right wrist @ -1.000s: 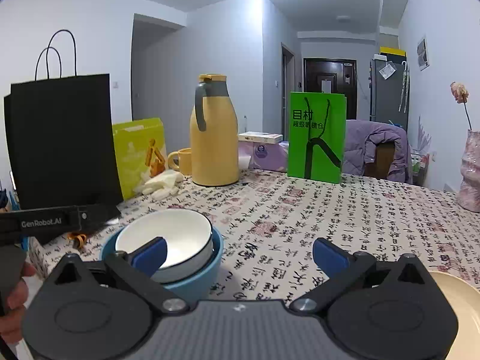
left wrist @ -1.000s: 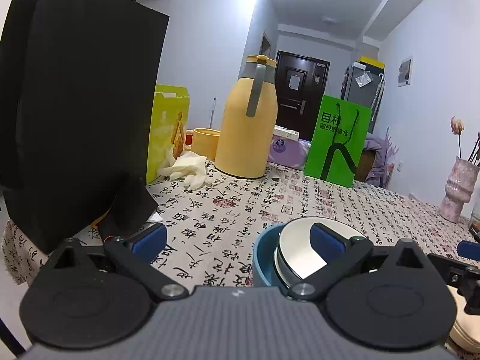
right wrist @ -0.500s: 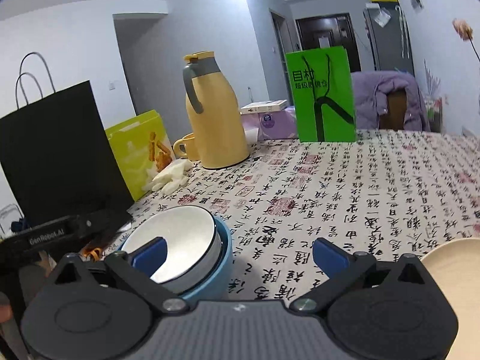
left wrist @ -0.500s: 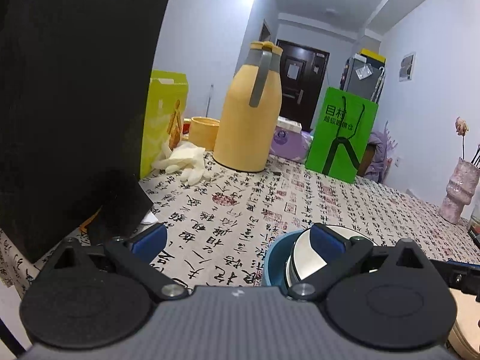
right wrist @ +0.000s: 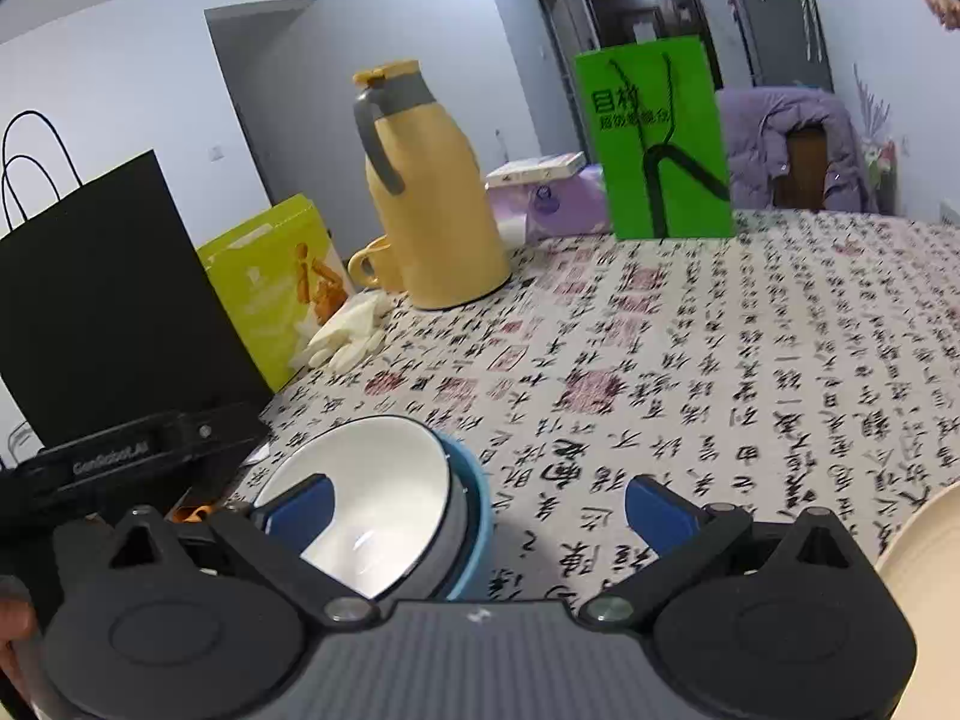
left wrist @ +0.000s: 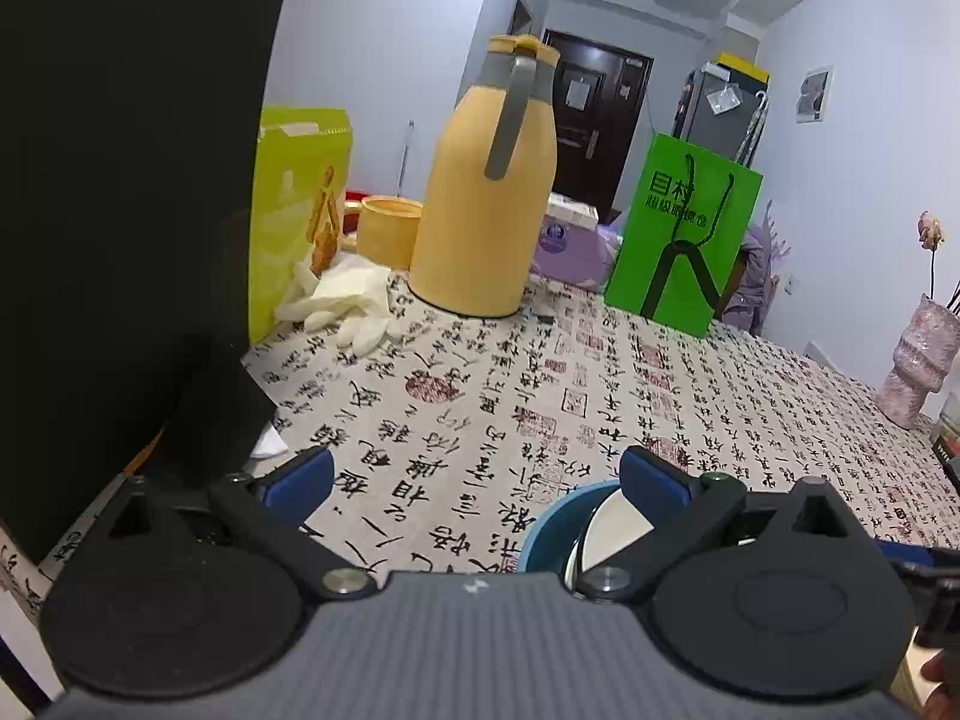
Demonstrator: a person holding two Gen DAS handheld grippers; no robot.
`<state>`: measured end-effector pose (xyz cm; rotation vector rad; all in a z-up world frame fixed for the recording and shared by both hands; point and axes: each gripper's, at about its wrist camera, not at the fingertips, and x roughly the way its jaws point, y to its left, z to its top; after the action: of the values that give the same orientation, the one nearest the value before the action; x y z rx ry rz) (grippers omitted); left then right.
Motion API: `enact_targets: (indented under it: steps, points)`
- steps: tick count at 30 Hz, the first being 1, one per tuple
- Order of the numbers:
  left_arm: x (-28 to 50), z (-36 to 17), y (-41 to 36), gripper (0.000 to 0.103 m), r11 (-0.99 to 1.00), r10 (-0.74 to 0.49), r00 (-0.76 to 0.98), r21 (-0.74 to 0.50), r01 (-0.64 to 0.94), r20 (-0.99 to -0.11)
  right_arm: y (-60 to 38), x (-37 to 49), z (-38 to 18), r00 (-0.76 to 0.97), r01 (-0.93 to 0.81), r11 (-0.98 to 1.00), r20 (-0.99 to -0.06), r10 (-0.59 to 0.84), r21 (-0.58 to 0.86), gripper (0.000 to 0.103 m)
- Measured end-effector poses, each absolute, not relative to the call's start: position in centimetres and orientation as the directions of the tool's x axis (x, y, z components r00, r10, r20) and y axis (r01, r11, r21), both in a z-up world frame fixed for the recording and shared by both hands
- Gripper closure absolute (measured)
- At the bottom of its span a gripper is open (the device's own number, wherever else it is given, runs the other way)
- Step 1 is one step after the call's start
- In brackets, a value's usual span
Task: Organize plates and bowls
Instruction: 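Close both grippers on the rim of the stacked blue bowl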
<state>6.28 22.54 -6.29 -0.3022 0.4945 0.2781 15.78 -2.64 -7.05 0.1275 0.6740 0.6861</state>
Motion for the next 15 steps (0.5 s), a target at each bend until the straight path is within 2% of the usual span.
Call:
enact_targets:
  steps: [8,15]
  points:
    - [8.4,-8.5,23.6,0.0,0.894,0.028,0.781,-0.334,-0.299,-0.624,-1.2,16.9,-8.2,0.502,-0.539,0.764,-0.592,0.63,0.356,0.0]
    - [9.4,-10.1,23.2,0.0,0.892,-0.008,0.741,-0.34,-0.298,-0.671,-0.9,17.6,-10.0,0.433,-0.514,0.747,-0.625,0.65,0.421,0.0]
